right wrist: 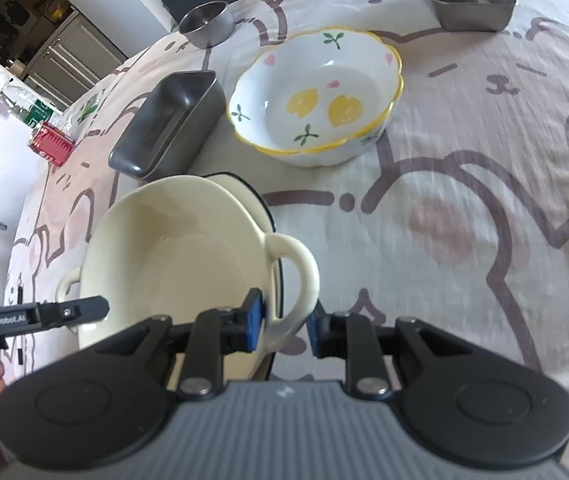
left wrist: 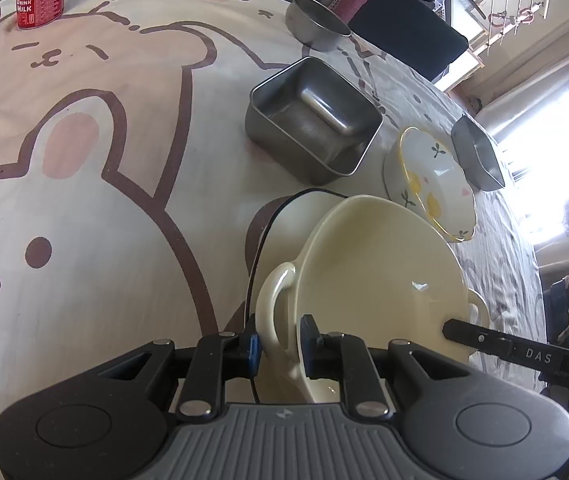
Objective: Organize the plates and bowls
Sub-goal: 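Carry the held cream bowl with both grippers toward the yellow-rimmed floral bowl, then lower the cream bowl onto the tablecloth and open both grippers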
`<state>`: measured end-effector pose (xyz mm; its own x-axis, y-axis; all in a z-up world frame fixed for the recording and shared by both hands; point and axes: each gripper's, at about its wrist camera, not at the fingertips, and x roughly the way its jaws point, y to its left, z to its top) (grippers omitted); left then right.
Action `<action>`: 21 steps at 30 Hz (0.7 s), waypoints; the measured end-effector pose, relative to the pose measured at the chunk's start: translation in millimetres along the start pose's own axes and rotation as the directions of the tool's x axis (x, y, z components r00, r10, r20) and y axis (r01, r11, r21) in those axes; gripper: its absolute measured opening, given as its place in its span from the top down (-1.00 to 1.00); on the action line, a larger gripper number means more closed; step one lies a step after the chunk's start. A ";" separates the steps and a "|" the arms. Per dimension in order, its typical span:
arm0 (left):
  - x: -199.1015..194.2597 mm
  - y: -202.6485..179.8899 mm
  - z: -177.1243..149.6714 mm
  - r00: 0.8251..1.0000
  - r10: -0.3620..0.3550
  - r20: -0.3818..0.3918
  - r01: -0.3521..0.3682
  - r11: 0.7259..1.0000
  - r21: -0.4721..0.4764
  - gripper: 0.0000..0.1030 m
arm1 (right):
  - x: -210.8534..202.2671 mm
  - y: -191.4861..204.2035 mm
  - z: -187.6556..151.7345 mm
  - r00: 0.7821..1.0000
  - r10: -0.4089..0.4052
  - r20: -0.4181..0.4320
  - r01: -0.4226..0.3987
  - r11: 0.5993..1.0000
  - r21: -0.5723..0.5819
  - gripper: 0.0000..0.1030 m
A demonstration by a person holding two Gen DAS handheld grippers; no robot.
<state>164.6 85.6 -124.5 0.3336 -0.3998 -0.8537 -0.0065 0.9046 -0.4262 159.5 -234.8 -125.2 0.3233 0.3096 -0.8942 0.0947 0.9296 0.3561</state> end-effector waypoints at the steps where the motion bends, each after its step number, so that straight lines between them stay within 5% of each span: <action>1: -1.0 0.2 -0.4 1.000 0.000 0.002 0.000 1.000 -0.001 0.60 | -0.5 0.0 0.0 1.000 -0.004 0.003 0.004 1.000 -0.001 0.46; 21: -23.8 6.8 -5.3 0.997 0.013 0.073 -0.015 0.999 0.028 0.55 | -8.1 -1.9 -2.2 1.000 -0.001 0.009 0.001 1.000 0.017 0.44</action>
<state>151.6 100.5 -108.6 0.4016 -0.3761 -0.8350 0.0149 0.9143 -0.4047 154.6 -238.6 -119.3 0.3317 0.3072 -0.8920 0.1104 0.9264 0.3601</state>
